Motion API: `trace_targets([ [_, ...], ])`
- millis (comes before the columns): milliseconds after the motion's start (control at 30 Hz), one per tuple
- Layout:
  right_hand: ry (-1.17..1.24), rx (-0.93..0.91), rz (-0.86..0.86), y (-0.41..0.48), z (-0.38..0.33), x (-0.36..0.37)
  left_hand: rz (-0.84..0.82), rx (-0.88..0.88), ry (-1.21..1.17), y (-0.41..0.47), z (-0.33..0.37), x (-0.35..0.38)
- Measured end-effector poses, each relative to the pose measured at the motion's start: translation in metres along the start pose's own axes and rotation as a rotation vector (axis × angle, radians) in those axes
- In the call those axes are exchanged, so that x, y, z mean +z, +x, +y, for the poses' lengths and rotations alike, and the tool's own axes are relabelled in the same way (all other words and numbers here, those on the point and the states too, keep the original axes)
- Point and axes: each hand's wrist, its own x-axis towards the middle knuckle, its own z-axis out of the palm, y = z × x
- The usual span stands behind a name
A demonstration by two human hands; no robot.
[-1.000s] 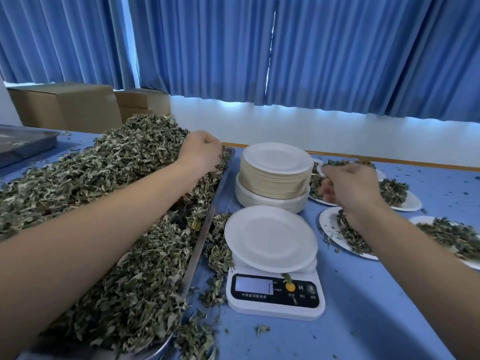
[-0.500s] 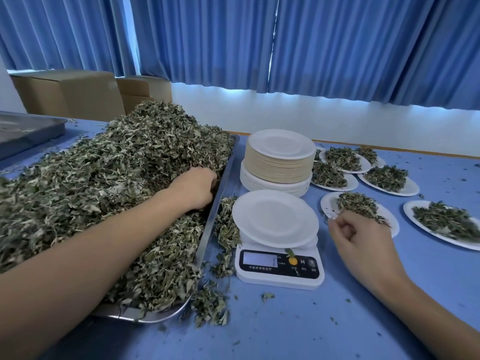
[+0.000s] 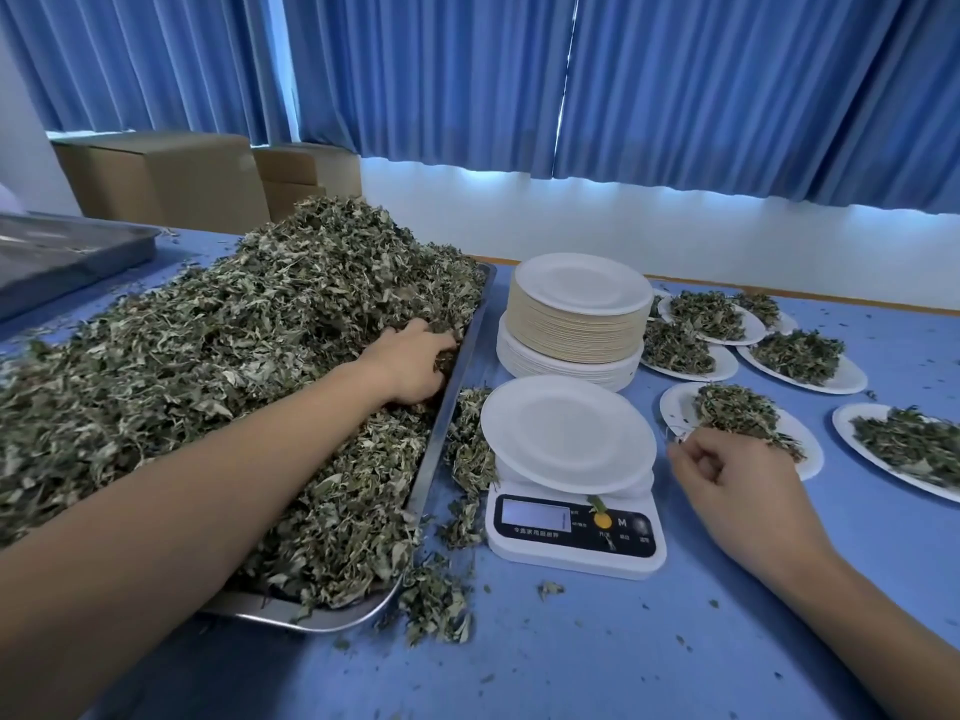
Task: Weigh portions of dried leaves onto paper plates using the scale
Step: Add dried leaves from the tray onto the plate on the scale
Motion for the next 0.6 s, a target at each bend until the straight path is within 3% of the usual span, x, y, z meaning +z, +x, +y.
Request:
trace_targets([
  [133,-0.014,0.010,-0.069,0.003,0.002,-0.001,0.191,0.068,-0.048,-0.011,0.003,-0.003],
  [300,-0.025,0.004,-0.105,0.004,0.003,-0.002,0.478,0.016,-0.082,-0.017,0.008,-0.010],
  [600,-0.005,-0.006,-0.121,0.007,0.007,-0.001,0.704,-0.056,-0.476,-0.018,0.004,-0.013],
])
